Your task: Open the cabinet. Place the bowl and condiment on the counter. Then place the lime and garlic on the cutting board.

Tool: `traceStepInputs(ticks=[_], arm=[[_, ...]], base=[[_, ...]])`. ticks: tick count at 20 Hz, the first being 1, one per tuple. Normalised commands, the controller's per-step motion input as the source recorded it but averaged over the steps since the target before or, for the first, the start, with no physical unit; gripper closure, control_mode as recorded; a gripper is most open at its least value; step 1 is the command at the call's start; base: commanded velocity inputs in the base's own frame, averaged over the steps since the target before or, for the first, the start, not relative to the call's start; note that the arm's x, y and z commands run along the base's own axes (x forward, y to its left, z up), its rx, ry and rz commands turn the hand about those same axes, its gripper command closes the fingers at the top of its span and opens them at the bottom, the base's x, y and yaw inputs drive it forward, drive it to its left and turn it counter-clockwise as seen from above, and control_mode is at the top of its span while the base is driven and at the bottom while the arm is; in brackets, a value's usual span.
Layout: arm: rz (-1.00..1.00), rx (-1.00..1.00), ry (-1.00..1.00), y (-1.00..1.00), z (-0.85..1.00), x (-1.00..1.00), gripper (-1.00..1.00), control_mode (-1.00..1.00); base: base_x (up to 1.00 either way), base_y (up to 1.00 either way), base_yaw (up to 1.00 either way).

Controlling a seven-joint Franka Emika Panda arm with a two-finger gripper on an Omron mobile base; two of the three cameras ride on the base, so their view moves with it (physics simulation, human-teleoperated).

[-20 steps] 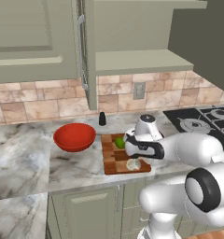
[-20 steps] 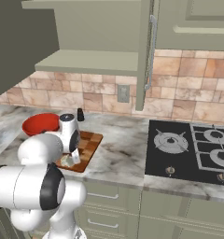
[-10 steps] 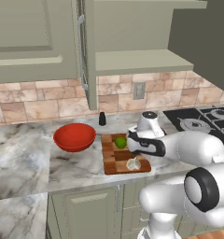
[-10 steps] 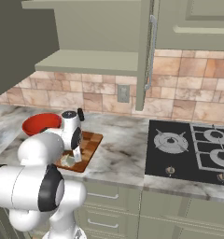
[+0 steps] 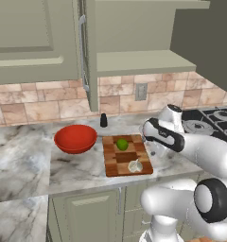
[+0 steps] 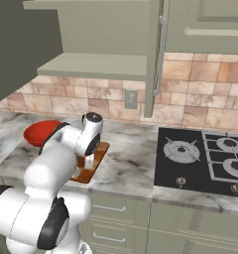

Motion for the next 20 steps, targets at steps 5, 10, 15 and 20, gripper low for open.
traceStepInputs(ticks=[5, 10, 15, 20], arm=[[-0.07, 0.23, -0.06, -0.30, 0.51, -0.18, -1.00, -1.00], [-0.07, 0.19, -0.06, -0.30, 0.46, -0.24, -1.00, -1.00], [-0.07, 0.15, -0.02, -0.36, 0.45, -0.24, -1.00, -1.00], [-0.03, 0.08, 0.00, -0.54, 0.31, -0.09, -1.00, -1.00]], base=[[0.00, 0.00, 0.00], [0.00, 0.00, 0.00], [0.00, 0.00, 0.00], [0.00, 0.00, 0.00]])
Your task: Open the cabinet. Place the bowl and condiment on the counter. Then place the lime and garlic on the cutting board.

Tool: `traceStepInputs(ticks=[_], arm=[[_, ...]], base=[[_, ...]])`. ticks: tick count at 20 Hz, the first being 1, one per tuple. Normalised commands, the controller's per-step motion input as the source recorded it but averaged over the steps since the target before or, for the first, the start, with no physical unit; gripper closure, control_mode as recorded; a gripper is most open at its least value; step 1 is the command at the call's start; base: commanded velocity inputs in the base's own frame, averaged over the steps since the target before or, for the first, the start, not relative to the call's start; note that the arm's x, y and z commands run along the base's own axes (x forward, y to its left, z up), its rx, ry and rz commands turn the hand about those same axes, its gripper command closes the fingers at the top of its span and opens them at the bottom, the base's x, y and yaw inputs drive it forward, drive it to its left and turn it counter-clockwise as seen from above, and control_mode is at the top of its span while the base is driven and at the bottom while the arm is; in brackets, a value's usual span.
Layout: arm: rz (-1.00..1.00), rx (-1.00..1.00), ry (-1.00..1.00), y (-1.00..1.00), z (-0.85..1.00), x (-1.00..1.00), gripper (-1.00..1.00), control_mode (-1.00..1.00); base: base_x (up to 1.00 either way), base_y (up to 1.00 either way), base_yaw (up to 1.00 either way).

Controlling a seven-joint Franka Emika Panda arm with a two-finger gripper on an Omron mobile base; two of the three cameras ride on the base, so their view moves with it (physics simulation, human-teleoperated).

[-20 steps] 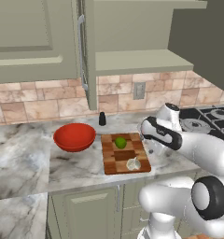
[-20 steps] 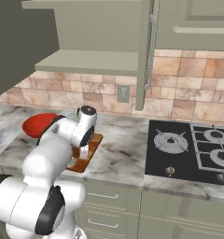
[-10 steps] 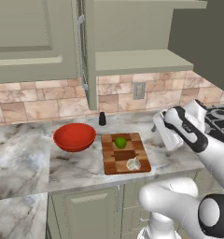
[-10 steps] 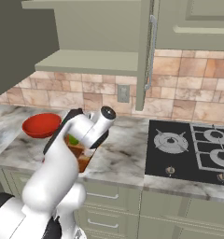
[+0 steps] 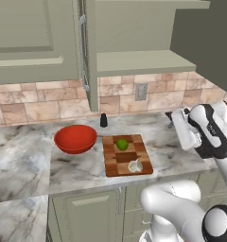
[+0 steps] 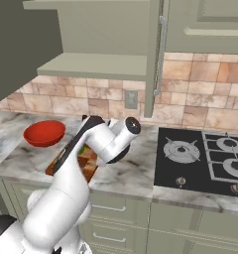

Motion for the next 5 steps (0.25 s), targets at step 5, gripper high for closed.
traceStepInputs(ticks=[5], arm=[[-0.04, 0.03, 0.00, -0.57, 0.18, -0.10, -1.00, -1.00]], base=[[0.00, 0.00, 0.00]])
